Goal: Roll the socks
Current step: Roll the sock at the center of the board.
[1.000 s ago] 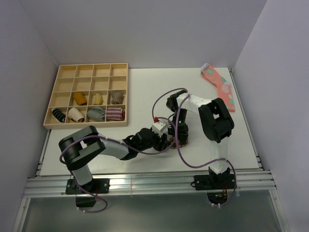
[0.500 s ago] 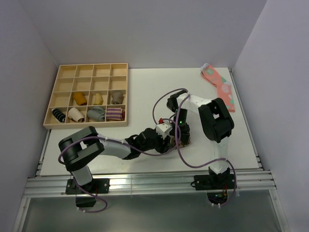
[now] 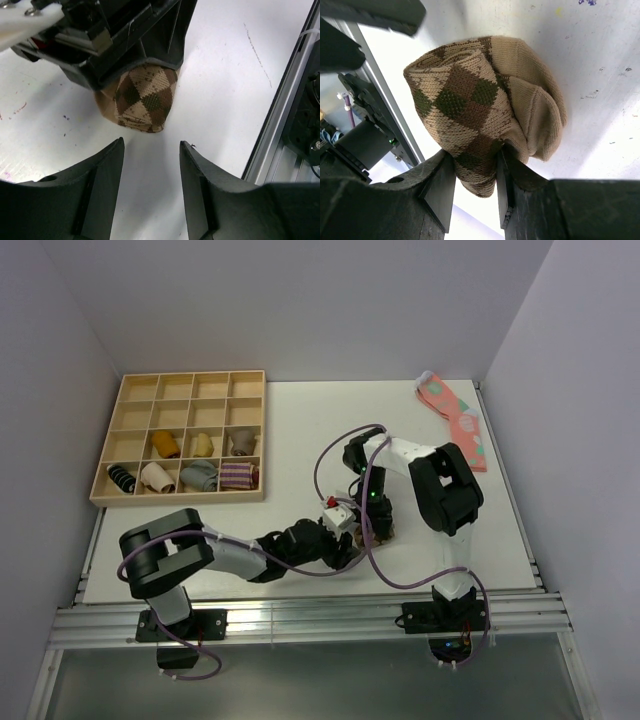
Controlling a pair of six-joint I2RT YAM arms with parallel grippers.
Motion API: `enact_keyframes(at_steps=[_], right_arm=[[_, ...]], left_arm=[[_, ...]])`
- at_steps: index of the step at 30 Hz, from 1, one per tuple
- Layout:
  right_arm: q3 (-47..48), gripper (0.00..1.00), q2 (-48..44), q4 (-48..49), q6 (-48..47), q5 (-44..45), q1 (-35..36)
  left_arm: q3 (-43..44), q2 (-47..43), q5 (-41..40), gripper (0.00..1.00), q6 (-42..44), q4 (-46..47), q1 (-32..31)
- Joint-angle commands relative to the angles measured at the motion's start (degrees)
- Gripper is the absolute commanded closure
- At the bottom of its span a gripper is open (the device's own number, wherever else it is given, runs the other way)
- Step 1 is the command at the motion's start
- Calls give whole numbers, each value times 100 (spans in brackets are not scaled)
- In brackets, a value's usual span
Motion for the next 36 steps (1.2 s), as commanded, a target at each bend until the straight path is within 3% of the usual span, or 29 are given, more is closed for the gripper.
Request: enact_keyframes(at_steps=[1,7,22,36], right_arm=[[-118,71,251,617,-20,-76,89],[-74,71,278,626,68,-85,89],[75,71,410,503,156,-111,80],[225,71,612,266,200,-146,80]], left_arm=[[-95,-294,-280,47,-135,358,-91],[-183,-496,-773,47,76,393,-311],[810,337,-1362,48,911,-82,-777],[968,1129,-2293,51,1464,779,-1067]])
